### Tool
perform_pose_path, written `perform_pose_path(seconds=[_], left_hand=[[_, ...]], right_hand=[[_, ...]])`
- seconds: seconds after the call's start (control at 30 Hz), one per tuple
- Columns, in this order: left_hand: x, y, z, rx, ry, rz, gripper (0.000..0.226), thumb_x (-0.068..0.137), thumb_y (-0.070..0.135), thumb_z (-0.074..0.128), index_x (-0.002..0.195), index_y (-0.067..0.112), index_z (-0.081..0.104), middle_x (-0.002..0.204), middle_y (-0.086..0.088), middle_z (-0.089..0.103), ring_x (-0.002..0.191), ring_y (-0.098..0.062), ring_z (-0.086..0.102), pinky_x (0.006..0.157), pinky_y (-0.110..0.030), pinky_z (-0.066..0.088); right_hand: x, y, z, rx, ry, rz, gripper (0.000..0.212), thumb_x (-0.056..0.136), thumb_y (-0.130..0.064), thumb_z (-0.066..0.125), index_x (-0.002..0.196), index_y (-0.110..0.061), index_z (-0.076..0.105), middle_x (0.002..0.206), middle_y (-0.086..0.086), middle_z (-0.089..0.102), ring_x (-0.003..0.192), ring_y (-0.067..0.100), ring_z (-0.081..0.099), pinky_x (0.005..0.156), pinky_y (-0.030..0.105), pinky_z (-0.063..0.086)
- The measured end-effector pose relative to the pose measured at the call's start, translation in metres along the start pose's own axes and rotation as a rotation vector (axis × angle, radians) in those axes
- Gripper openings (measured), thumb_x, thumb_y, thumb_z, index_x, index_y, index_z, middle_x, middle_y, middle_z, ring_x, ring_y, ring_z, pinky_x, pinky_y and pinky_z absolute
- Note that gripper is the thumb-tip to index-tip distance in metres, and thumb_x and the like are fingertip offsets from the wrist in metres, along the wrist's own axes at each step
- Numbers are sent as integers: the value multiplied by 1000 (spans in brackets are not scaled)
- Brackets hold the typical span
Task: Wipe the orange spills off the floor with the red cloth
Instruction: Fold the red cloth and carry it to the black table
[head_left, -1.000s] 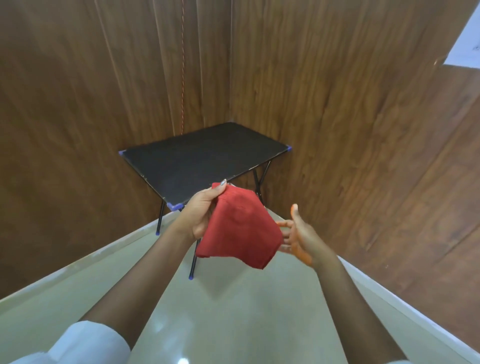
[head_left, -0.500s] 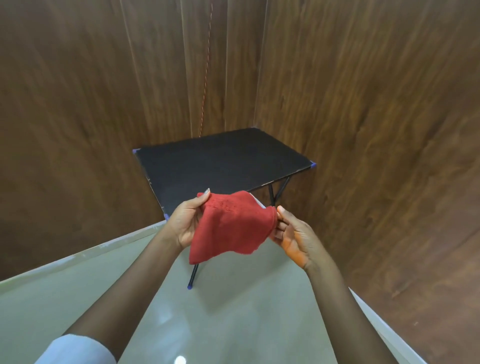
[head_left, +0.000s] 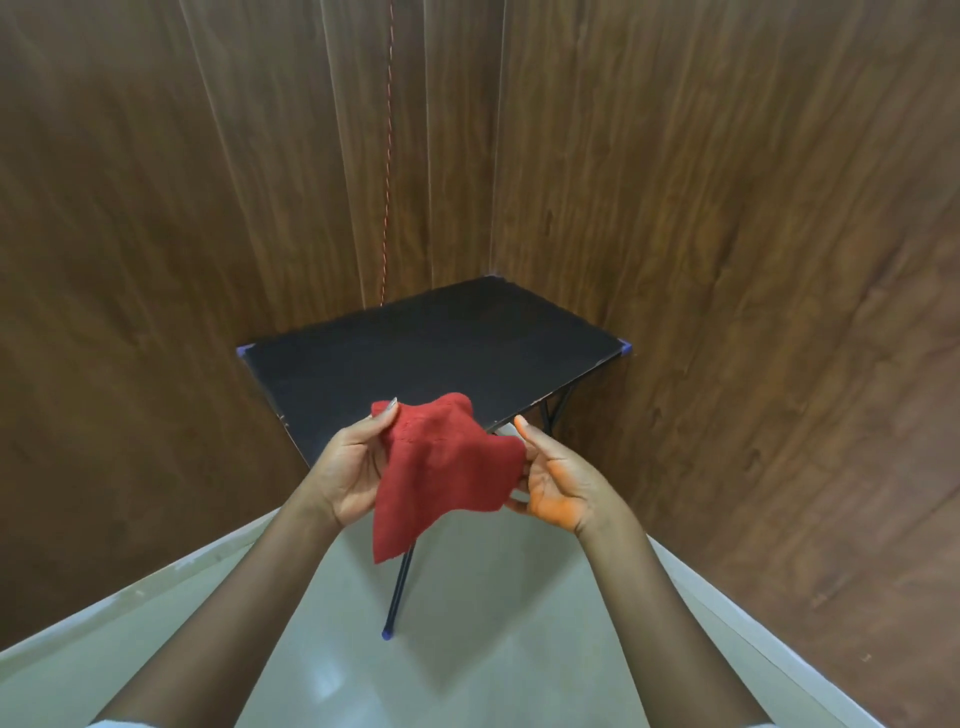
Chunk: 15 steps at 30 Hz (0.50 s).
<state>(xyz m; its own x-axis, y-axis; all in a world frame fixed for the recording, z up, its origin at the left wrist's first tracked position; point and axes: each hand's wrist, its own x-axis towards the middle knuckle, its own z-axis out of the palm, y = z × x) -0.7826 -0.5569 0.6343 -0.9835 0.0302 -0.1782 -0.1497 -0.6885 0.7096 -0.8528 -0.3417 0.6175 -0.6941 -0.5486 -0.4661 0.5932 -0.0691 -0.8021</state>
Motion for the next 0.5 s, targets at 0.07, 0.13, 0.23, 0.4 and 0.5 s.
perform_pose_path(seconds=[0.07, 0.13, 0.23, 0.4, 0.5], left_hand=[[7, 14, -14, 83, 58, 10, 30, 90, 23, 53, 71, 11, 74, 65, -5, 71, 61, -15, 70, 59, -27, 58], [11, 23, -19, 220, 124, -7, 29, 92, 21, 53, 74, 10, 72, 68, -5, 71, 62, -15, 70, 57, -27, 57], [14, 40, -37, 469, 182, -114, 5, 87, 6, 58, 89, 3, 62, 78, -10, 72, 69, -18, 70, 58, -28, 58], [19, 48, -52, 452, 328, -13, 43, 81, -11, 59, 122, -9, 47, 80, -11, 70, 72, -20, 66, 67, -29, 54], [27, 45, -55, 511, 386, 169, 76, 80, -14, 57, 145, 3, 21, 63, 4, 65, 77, -16, 61, 88, -28, 46]], right_hand=[[10, -7, 11, 45, 45, -68, 21, 77, -33, 65, 94, -22, 64, 82, -3, 69, 83, 15, 59, 77, 35, 41], [14, -13, 11, -6, 112, -109, 16, 79, -15, 65, 94, -20, 63, 84, -1, 66, 81, 14, 59, 74, 32, 42], [27, -15, 19, -30, 239, -182, 17, 79, 0, 63, 93, -8, 67, 87, 7, 68, 81, 18, 62, 76, 30, 47], [50, -16, 34, -74, 364, -281, 20, 76, -5, 70, 95, -9, 69, 89, 4, 72, 89, 19, 65, 86, 30, 47], [58, -18, 40, -45, 414, -347, 13, 77, -7, 71, 89, -10, 69, 92, 6, 71, 98, 24, 62, 96, 36, 43]])
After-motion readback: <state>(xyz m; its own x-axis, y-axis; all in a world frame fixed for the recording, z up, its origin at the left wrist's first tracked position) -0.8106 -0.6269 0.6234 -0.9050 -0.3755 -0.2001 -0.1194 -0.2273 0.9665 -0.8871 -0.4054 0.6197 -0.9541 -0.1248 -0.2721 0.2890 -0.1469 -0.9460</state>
